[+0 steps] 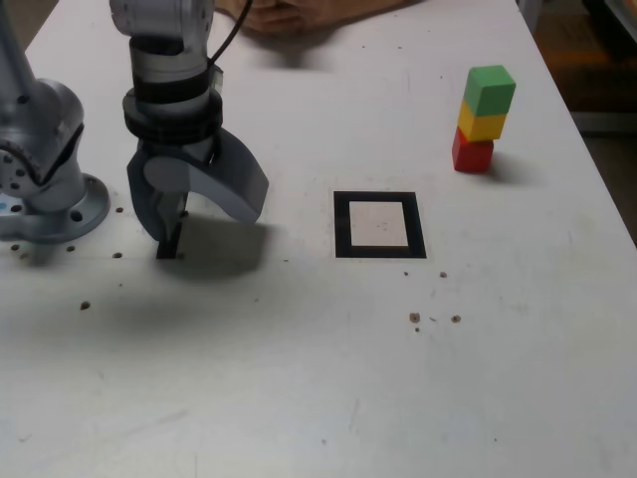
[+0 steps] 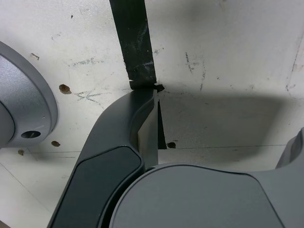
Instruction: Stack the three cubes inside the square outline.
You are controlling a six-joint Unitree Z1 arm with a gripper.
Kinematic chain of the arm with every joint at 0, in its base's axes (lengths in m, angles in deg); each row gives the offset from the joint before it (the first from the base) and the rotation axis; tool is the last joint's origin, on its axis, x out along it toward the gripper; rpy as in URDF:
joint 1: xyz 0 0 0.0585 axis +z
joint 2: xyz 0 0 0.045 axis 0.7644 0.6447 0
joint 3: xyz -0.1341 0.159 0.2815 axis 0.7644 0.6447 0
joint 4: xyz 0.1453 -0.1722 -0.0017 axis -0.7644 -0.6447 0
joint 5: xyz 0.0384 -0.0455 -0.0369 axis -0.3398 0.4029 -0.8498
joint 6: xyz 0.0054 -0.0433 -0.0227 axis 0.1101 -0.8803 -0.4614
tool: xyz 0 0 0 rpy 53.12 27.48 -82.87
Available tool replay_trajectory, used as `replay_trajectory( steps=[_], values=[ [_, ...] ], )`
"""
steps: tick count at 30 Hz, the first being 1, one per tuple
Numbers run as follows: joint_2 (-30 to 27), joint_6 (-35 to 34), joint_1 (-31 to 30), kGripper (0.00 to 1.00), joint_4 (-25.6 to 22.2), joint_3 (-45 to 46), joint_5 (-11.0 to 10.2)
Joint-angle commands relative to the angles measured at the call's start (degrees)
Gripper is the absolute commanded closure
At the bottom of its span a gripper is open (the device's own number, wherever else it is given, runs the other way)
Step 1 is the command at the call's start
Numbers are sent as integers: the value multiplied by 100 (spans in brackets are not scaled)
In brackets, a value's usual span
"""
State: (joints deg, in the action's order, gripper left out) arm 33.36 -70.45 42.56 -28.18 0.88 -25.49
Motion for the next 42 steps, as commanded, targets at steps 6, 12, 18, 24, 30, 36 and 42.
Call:
replay_trajectory(
  steps=[6,12,18,24,30,36,42],
  values=[
    [-68,-9,17,0,-8,21,16],
    [-68,-8,15,0,-8,27,9],
    [-78,-8,17,0,-8,17,5],
    [-125,-8,16,1,-217,-128,-81],
    [-209,-9,-28,1,-1395,-910,-350],
    [-256,137,-38,1,-3120,-2414,-562],
    [26,525,40,1,-4088,-3967,-568]
  ],
)
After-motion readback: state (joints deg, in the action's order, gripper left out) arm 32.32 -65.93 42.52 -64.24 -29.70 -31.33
